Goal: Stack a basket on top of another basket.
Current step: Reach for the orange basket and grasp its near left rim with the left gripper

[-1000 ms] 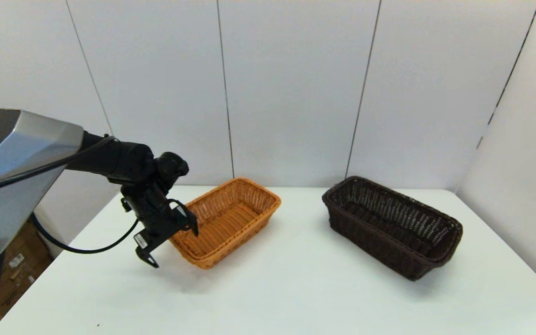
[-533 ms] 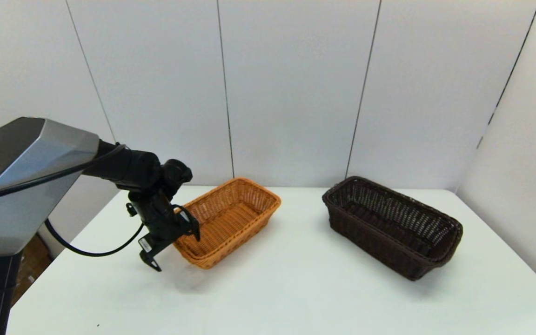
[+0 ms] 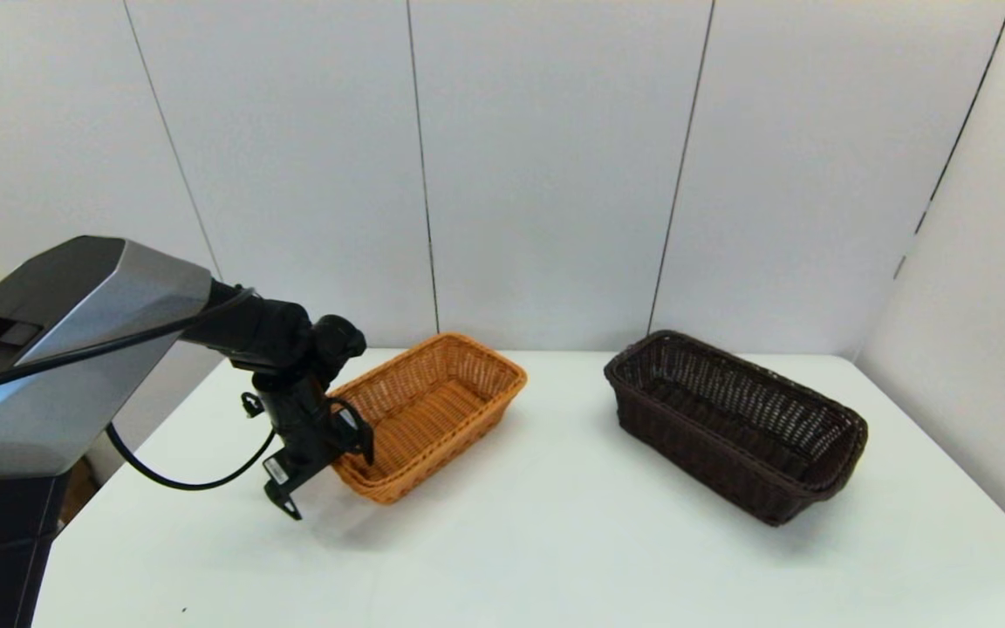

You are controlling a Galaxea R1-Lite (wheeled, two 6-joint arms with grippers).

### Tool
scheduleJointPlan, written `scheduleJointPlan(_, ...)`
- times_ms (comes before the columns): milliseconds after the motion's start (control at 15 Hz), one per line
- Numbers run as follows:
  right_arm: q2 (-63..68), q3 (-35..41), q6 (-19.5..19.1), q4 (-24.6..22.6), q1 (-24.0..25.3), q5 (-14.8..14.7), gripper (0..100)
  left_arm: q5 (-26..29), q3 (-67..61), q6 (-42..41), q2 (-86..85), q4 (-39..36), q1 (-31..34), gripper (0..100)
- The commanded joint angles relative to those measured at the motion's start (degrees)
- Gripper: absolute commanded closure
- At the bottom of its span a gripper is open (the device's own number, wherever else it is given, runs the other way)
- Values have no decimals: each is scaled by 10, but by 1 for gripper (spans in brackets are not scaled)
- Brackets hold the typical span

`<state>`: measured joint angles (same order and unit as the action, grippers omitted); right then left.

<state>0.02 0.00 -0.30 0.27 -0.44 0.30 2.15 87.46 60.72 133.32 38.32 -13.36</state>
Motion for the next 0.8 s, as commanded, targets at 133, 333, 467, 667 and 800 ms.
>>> scheduleJointPlan(133, 0, 0, 0, 0, 0, 0, 0, 1, 0, 4, 7, 3, 0, 0)
scheduleJointPlan(333, 0, 0, 0, 0, 0, 0, 0, 1, 1, 4, 9, 2, 0, 0)
scheduleJointPlan(467, 0, 0, 0, 0, 0, 0, 0, 0, 1, 3, 9, 2, 0, 0)
scheduleJointPlan(667, 0, 0, 0, 0, 0, 0, 0, 0, 1, 4, 9, 2, 0, 0)
scheduleJointPlan(800, 0, 0, 0, 0, 0, 0, 0, -2, 2, 2, 10, 1, 0, 100)
